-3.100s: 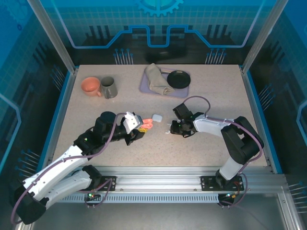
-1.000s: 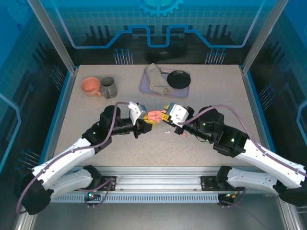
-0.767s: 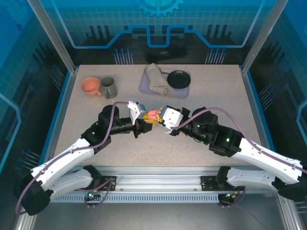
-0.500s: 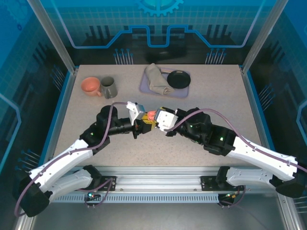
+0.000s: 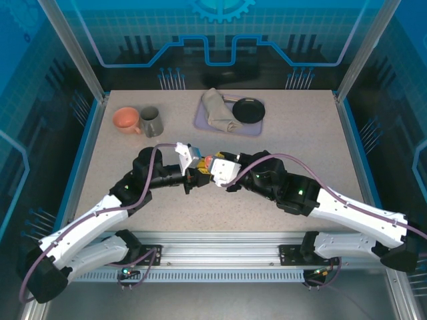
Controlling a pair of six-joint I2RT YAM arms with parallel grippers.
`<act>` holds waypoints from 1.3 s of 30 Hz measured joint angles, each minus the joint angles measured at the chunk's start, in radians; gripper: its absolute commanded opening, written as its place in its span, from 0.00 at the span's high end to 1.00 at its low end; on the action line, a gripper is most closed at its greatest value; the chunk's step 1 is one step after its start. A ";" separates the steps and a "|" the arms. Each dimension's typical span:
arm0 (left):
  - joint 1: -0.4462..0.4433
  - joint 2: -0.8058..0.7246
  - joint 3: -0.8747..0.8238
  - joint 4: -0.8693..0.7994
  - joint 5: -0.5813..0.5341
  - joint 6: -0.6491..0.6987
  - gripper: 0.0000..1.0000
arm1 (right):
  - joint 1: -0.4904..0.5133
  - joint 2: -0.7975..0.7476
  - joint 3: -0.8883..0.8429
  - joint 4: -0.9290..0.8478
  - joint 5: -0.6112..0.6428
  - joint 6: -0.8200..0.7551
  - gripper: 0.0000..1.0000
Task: Insert the wireless bluetooth earbuds into the charging case
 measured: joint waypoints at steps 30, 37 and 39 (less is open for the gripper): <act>0.000 -0.005 0.000 -0.043 0.000 0.029 1.00 | 0.001 0.040 0.051 -0.090 -0.049 -0.006 0.73; 0.000 -0.005 0.000 -0.060 0.000 0.030 1.00 | 0.000 0.047 0.053 -0.095 -0.059 0.002 0.71; 0.000 -0.005 0.000 -0.063 0.000 0.030 1.00 | -0.002 0.049 0.056 -0.099 -0.065 0.005 0.71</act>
